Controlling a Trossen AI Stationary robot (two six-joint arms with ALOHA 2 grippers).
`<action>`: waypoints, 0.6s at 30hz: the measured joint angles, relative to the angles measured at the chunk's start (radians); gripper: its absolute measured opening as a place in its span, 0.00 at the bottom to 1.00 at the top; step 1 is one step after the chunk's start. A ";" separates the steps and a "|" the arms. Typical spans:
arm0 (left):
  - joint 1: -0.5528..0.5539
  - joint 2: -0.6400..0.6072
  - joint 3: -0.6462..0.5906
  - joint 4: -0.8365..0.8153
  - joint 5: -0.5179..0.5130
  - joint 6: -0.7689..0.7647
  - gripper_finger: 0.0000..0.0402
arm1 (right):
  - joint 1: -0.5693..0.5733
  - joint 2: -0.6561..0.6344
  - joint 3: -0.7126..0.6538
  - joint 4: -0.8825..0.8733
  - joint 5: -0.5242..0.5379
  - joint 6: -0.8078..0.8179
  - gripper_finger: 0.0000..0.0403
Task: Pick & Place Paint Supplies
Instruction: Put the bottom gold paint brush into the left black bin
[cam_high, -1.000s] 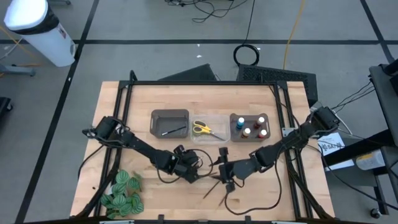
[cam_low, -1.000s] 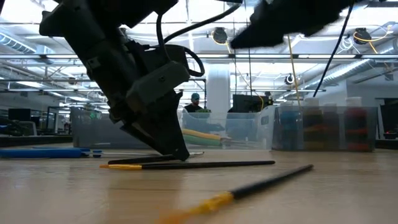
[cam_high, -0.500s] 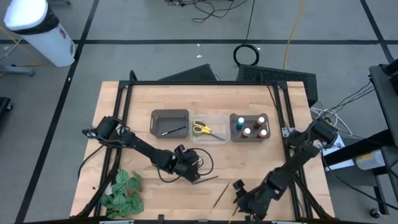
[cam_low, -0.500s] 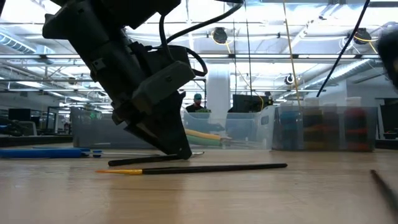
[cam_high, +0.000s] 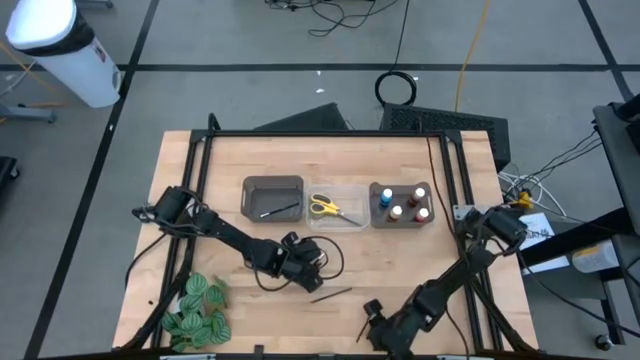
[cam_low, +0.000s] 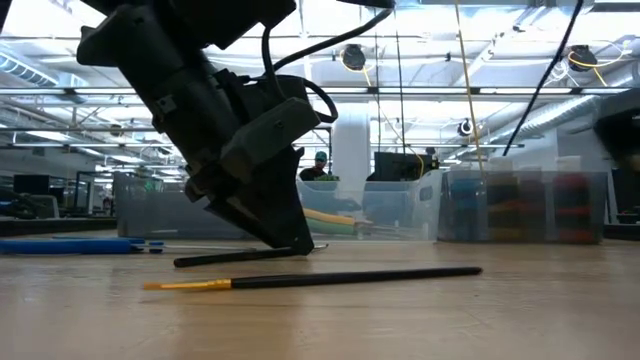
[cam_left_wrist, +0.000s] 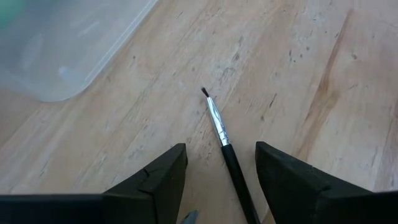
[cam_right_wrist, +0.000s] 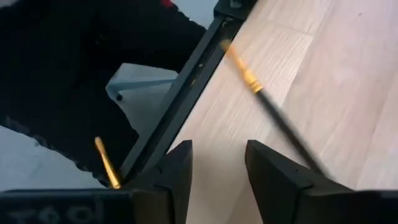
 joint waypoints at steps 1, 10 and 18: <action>0.001 0.000 0.000 0.001 0.002 0.003 0.50 | -0.012 0.002 -0.001 0.019 0.001 -0.017 0.34; 0.002 0.000 0.000 0.002 0.014 0.001 0.50 | -0.141 -0.001 -0.004 0.104 0.041 -0.138 0.28; 0.002 0.000 0.000 0.001 0.017 0.003 0.50 | -0.094 -0.194 -0.013 0.070 0.021 -0.163 0.25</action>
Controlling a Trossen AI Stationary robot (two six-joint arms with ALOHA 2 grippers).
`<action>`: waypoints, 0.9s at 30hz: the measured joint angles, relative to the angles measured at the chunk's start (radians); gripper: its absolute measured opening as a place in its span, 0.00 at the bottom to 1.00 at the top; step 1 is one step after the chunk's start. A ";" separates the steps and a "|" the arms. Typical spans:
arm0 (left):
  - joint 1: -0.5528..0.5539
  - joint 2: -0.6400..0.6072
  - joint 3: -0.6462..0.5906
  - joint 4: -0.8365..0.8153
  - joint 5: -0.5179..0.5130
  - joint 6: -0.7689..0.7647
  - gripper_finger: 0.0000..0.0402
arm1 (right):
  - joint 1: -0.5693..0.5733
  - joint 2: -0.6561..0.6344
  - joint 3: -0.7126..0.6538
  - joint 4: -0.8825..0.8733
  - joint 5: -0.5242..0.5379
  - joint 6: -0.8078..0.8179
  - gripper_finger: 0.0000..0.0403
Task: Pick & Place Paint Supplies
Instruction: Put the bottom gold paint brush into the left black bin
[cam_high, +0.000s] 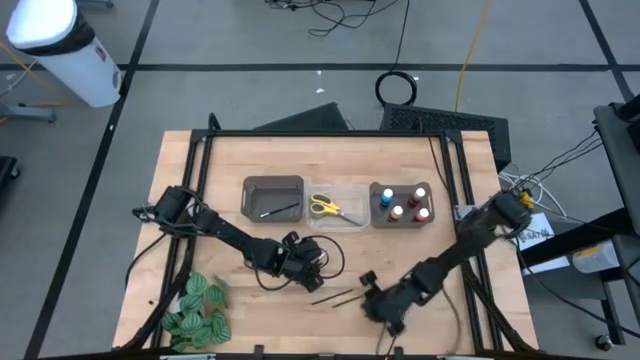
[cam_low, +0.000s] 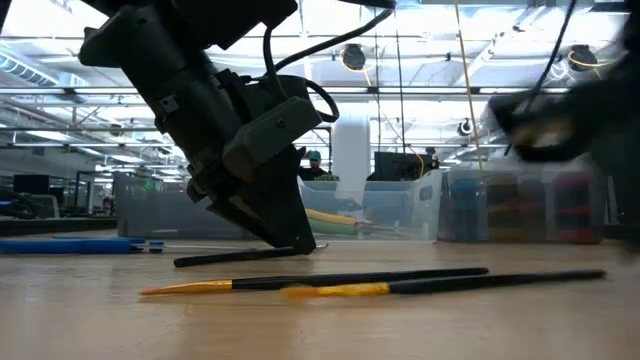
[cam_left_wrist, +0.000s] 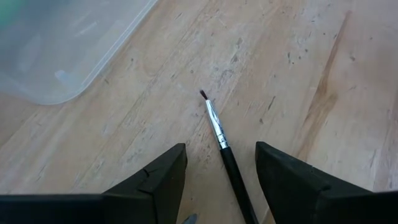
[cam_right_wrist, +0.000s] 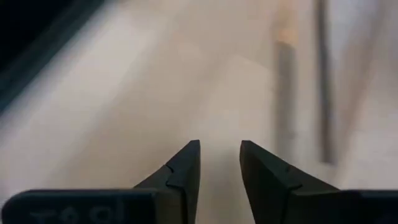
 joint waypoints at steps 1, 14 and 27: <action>0.000 0.000 0.000 -0.001 0.000 0.000 0.50 | 0.026 -0.021 0.001 0.012 0.000 0.015 0.25; 0.000 0.000 0.000 0.002 0.000 -0.005 0.50 | 0.215 0.063 0.026 0.276 0.025 0.160 0.54; 0.001 0.000 0.000 0.007 0.000 -0.034 0.50 | 0.262 0.231 0.368 -0.222 -0.020 0.164 0.47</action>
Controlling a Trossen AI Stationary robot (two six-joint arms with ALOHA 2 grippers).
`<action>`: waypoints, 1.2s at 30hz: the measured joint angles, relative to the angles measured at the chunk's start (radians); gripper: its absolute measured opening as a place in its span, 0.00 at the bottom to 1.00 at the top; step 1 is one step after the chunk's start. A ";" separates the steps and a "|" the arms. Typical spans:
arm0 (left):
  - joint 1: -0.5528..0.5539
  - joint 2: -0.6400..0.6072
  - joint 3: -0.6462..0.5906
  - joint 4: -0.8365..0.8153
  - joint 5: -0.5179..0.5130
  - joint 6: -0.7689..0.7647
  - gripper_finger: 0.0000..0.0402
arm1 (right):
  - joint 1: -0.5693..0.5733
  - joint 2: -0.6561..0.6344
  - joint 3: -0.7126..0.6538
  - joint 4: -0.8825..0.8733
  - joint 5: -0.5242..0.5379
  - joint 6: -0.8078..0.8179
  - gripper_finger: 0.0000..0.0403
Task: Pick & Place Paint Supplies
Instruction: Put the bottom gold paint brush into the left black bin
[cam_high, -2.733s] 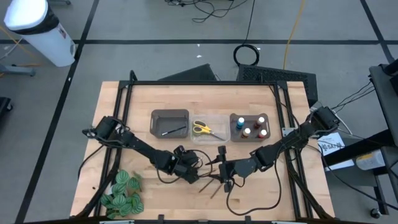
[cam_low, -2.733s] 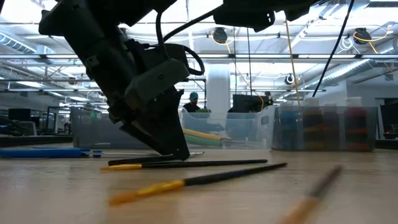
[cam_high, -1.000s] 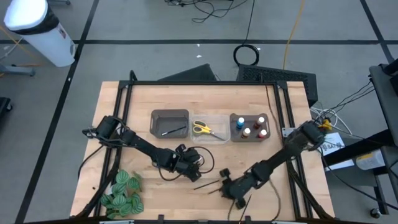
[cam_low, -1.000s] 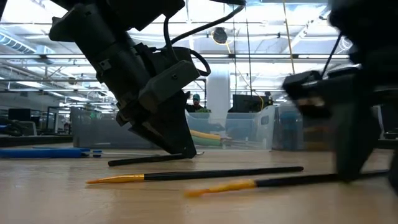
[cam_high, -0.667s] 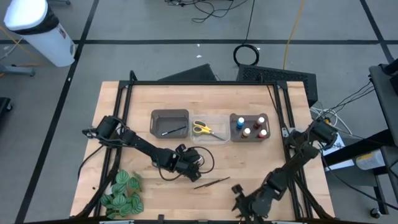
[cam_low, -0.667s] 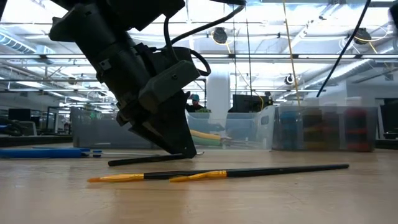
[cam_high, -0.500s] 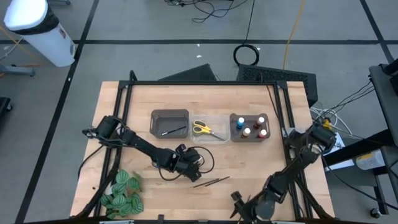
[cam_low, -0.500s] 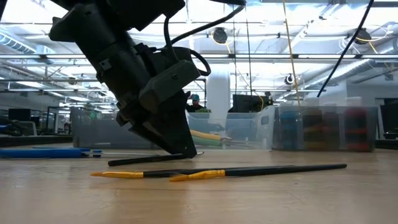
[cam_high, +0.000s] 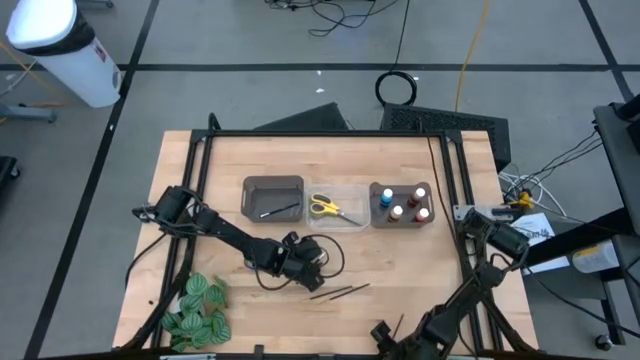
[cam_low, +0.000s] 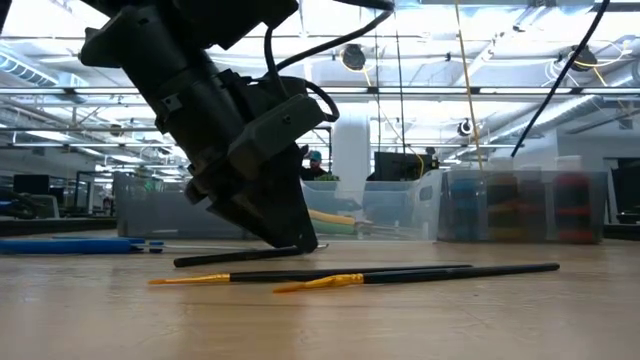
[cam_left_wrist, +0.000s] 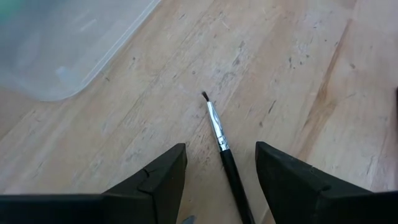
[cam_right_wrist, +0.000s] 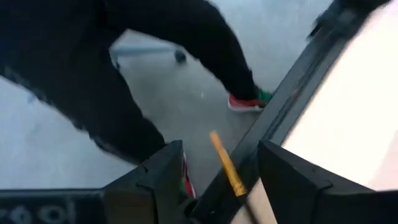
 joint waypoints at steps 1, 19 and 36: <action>0.000 0.000 0.000 0.002 -0.001 -0.009 0.50 | 0.005 0.011 0.004 -0.009 -0.005 0.000 0.46; 0.000 0.000 0.000 0.015 -0.001 -0.078 0.50 | 0.035 0.041 0.008 -0.152 0.152 -0.144 0.19; 0.000 0.000 0.000 0.022 -0.018 -0.068 0.50 | -0.045 -0.091 -0.001 -0.127 0.335 -0.017 0.00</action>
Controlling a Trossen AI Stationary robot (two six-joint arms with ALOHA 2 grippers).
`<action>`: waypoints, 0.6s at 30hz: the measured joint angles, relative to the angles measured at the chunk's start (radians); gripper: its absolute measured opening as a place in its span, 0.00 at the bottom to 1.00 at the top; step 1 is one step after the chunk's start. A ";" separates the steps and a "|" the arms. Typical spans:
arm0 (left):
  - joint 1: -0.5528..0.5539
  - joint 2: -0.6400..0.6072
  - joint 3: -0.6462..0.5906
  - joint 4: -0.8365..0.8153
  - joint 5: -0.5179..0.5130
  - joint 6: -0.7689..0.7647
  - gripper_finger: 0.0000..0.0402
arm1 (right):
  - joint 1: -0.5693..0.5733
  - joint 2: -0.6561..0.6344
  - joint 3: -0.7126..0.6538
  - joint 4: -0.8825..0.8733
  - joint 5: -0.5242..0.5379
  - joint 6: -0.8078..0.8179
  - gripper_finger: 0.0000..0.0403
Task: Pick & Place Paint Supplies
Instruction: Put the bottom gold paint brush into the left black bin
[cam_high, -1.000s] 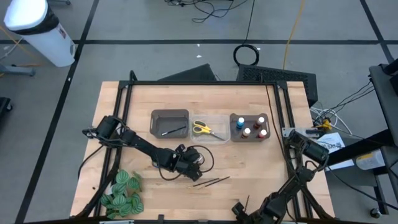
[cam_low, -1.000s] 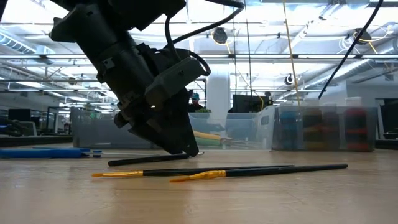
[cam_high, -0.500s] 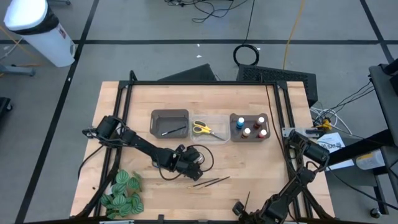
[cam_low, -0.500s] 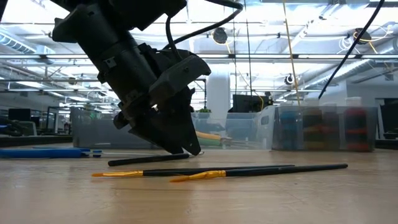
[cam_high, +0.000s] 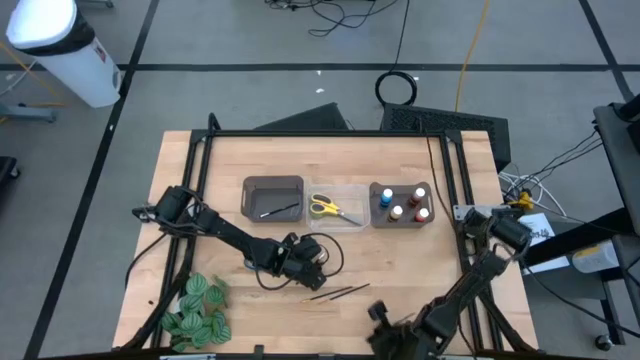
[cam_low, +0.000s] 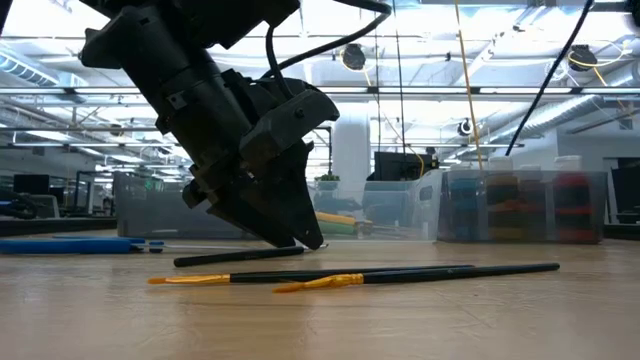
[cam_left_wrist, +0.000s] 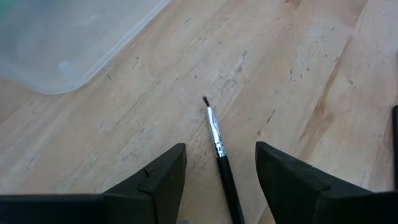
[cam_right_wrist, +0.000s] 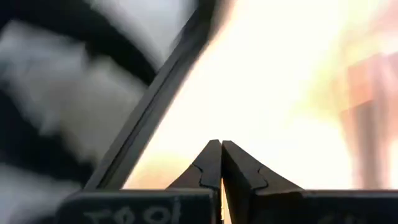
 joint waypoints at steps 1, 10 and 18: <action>0.000 0.000 0.000 0.002 -0.006 0.003 0.50 | -0.011 -0.025 0.001 0.007 0.039 0.011 0.00; 0.000 0.002 -0.002 0.230 -0.058 0.250 0.50 | -0.080 -0.173 0.002 0.203 0.358 -0.205 0.00; -0.021 -0.048 0.000 0.549 -0.015 0.581 0.50 | -0.121 -0.255 0.003 0.298 0.563 -0.309 0.00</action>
